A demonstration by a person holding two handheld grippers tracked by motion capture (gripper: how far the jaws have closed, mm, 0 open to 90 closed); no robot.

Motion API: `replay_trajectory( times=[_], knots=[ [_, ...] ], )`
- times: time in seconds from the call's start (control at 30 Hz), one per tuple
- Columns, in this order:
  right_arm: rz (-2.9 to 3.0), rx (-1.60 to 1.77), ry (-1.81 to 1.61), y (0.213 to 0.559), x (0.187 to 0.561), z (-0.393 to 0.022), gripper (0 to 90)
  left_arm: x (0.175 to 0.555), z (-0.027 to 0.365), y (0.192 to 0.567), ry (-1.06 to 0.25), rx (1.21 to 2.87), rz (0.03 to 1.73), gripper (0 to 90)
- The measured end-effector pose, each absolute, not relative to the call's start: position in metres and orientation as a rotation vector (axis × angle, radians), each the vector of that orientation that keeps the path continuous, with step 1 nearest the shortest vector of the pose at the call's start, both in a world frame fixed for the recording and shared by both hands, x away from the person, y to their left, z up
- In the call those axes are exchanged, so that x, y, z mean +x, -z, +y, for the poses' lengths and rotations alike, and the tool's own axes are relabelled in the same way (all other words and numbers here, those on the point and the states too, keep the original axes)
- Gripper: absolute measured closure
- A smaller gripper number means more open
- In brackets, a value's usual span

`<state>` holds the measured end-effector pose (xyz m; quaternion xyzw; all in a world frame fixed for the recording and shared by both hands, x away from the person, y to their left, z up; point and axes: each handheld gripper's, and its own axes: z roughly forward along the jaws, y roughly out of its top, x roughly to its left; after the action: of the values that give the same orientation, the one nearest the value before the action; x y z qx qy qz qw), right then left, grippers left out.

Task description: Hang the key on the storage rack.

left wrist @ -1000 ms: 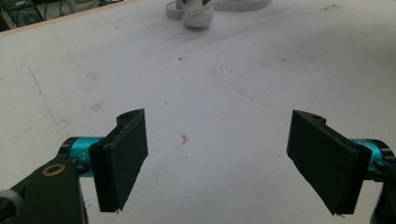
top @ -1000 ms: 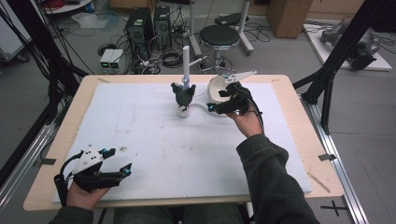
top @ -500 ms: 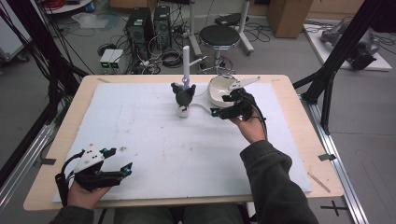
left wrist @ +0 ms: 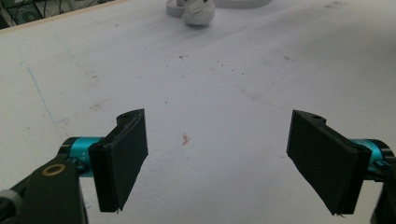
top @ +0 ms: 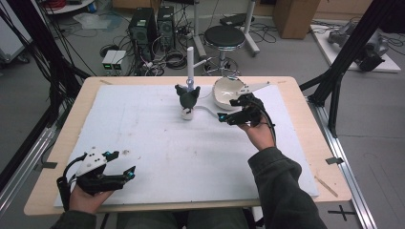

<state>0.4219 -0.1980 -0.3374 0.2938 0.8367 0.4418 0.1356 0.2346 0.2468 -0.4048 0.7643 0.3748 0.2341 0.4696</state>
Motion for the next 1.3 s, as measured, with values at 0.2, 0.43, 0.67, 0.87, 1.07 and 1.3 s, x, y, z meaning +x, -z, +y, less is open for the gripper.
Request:
replay_trajectory(
  times=[0.2, 0.43, 0.67, 0.87, 1.07, 1.3],
  knots=[
    [2.420, 0.860, -1.285, 0.339, 0.419, -0.200, 20.2, 0.235, 0.247, 0.405, -0.576, 1.878, 0.916, 20.8],
    [2.420, 0.860, -1.285, 0.339, 0.416, -0.201, 19.6, 0.235, 0.247, 0.405, -0.574, 1.876, 0.918, 20.8],
    [2.423, 0.863, -1.283, 0.341, 0.413, -0.202, 19.0, 0.235, 0.247, 0.405, -0.575, 1.878, 0.917, 20.8],
    [2.415, 0.860, -1.290, 0.343, 0.411, -0.204, 18.9, 0.235, 0.247, 0.405, -0.576, 1.877, 0.919, 20.8],
    [2.418, 0.861, -1.289, 0.345, 0.407, -0.205, 18.7, 0.234, 0.247, 0.405, -0.576, 1.878, 0.919, 20.8],
    [2.415, 0.866, -1.294, 0.348, 0.404, -0.207, 18.6, 0.234, 0.246, 0.405, -0.575, 1.876, 0.917, 20.8]
  ],
)
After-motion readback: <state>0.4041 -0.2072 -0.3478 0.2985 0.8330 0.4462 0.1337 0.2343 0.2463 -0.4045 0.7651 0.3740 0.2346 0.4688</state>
